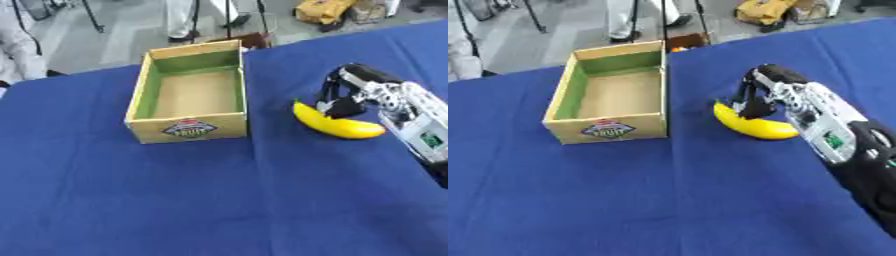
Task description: Pick up objects on the table and place them in the box.
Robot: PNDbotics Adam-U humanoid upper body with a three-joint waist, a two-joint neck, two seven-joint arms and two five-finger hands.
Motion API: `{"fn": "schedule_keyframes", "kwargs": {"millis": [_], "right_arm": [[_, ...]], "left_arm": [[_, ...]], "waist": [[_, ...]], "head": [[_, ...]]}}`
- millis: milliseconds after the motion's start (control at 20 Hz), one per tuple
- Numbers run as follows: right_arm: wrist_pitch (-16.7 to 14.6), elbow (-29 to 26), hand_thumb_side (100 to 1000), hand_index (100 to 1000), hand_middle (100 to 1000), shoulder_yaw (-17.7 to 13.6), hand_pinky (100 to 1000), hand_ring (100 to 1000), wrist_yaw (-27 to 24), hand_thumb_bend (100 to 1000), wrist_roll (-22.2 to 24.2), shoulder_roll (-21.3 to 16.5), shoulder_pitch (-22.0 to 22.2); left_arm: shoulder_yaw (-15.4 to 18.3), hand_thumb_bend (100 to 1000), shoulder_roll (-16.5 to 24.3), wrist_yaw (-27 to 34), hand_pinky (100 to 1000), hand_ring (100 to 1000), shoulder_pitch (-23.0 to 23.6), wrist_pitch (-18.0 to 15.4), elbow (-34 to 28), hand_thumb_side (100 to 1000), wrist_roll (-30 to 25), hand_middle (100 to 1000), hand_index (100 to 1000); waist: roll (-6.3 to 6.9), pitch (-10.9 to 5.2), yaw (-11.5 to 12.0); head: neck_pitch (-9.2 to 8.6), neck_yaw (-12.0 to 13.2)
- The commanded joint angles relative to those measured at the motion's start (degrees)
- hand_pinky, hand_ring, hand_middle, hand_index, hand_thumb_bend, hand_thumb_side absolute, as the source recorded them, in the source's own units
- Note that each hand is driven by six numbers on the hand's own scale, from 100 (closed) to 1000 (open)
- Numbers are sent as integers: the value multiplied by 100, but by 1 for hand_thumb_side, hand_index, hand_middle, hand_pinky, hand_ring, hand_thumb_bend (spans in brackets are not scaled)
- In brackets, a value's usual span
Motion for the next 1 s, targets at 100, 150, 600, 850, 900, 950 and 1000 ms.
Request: {"fn": "schedule_keyframes", "kwargs": {"millis": [100,150,600,850,900,950,1000], "right_arm": [[-53,-104,229,757,647,-16,736,972,114,129,422,-193,-60],[-70,-103,220,770,664,-19,747,978,143,154,546,-200,-53],[-100,-122,157,776,673,-41,759,979,311,320,1082,-229,13],[-54,-140,157,782,689,-14,764,976,528,389,1125,-234,67],[-40,-134,158,782,690,-9,764,976,571,388,1137,-234,78],[-33,-127,156,800,708,-7,776,987,598,446,1152,-233,94],[-30,-124,162,804,707,-11,782,991,615,486,1163,-233,107]], "left_arm": [[19,100,97,17,302,630,-30,-3,-115,864,-43,660,742],[19,100,96,17,302,630,-31,-3,-115,864,-44,660,742],[16,100,97,19,301,629,-29,-5,-115,862,-53,660,743],[15,100,93,21,300,629,-40,-6,-115,857,-63,661,744],[14,100,91,21,300,629,-43,-6,-115,857,-66,661,744],[12,100,89,22,299,629,-44,-5,-115,858,-70,661,745],[11,100,87,22,299,629,-44,-5,-115,858,-75,661,745]], "waist": [[-33,-89,5],[-32,-88,4],[-23,-86,8],[-20,-76,14],[-19,-73,15],[-16,-68,16],[-14,-66,17]], "head": [[-53,2],[-54,2],[-66,-2],[-85,-12],[-90,-16],[-96,-15],[-96,-16]]}}
